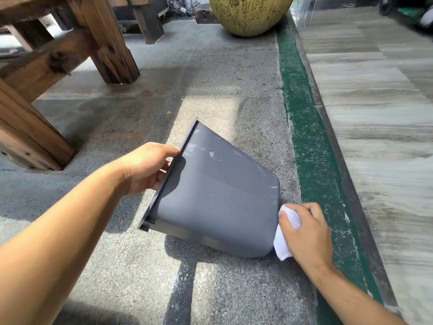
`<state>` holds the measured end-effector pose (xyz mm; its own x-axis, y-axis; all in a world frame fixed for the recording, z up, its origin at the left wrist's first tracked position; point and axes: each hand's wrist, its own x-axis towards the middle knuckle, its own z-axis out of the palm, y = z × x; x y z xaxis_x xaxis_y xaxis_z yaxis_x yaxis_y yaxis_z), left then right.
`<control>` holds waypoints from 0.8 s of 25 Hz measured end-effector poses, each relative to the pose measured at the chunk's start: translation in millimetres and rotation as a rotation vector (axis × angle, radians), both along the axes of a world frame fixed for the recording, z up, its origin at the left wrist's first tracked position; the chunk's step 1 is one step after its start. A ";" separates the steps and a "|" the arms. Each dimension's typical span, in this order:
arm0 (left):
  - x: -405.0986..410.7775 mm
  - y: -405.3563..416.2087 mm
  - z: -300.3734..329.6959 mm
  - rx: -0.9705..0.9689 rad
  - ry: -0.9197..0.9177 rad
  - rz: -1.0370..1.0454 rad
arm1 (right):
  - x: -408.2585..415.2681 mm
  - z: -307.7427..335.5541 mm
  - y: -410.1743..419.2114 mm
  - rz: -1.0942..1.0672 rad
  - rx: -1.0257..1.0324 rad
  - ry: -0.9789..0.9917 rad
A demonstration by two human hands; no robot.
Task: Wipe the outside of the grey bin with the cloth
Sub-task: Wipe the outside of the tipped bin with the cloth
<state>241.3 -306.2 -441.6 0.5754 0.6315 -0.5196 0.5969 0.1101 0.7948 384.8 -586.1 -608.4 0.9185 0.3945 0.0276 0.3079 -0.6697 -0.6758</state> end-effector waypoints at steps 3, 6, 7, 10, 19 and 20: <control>-4.3 1.6 -1.4 -0.001 0.009 -0.004 | -3.4 38.4 40.3 0.096 0.170 -0.070; -3.4 1.9 -5.0 -0.025 -0.036 0.091 | -33.6 74.5 88.9 0.367 0.298 -0.191; -2.3 1.8 -6.3 -0.042 -0.057 0.120 | -46.7 82.0 104.4 0.452 0.313 -0.242; 1.4 0.0 -7.7 -0.122 -0.098 0.160 | -71.6 97.0 145.5 0.613 0.284 -0.390; 5.3 0.3 -10.3 -0.048 -0.108 0.071 | -31.1 97.0 182.7 0.504 0.226 -0.293; 7.2 0.8 -10.6 -0.036 -0.110 0.102 | -26.1 91.8 176.9 0.455 0.199 -0.284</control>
<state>248.5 -305.5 -452.2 0.5639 0.6717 -0.4804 0.4903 0.1959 0.8493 358.6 -409.2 -516.6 0.6029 0.7105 0.3629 0.7236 -0.2954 -0.6238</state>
